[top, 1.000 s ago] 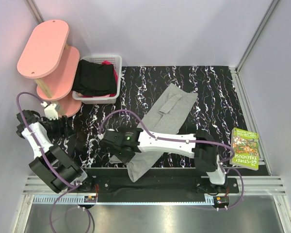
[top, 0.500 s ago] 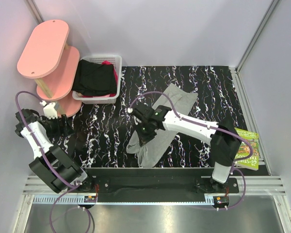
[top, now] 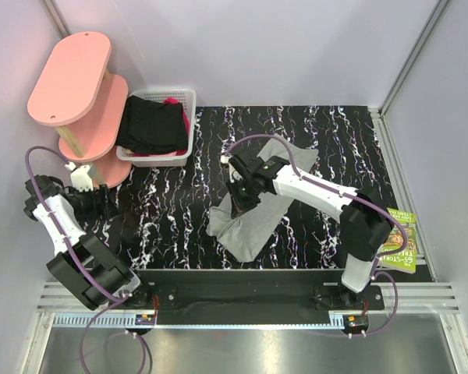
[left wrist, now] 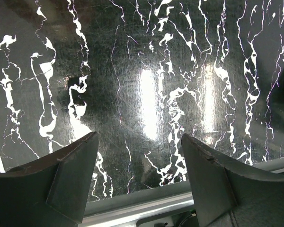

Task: Fold and stack the t-shirts
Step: Fold the folded rectangular tshirt in 1/3 of the way

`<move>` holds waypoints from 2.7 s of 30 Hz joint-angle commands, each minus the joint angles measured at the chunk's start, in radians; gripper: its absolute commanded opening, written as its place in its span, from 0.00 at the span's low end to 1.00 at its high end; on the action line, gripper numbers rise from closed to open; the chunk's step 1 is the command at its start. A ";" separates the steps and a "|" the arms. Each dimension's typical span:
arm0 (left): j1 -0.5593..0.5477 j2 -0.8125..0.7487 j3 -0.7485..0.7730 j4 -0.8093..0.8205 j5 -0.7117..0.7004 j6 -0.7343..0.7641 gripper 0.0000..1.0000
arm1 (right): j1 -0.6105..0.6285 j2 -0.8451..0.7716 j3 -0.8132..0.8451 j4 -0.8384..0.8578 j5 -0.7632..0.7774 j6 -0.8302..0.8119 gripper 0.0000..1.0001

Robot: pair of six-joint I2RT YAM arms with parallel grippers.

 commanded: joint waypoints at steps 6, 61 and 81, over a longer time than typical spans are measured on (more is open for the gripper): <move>0.000 -0.012 0.032 -0.025 0.039 0.047 0.76 | -0.132 -0.020 -0.014 0.041 0.023 -0.046 0.00; -0.423 -0.213 0.020 -0.082 -0.067 -0.068 0.80 | -0.059 -0.026 0.146 0.035 0.273 0.044 1.00; -0.490 -0.171 0.078 -0.065 -0.117 -0.114 0.80 | 0.001 0.043 -0.071 0.253 0.064 0.147 1.00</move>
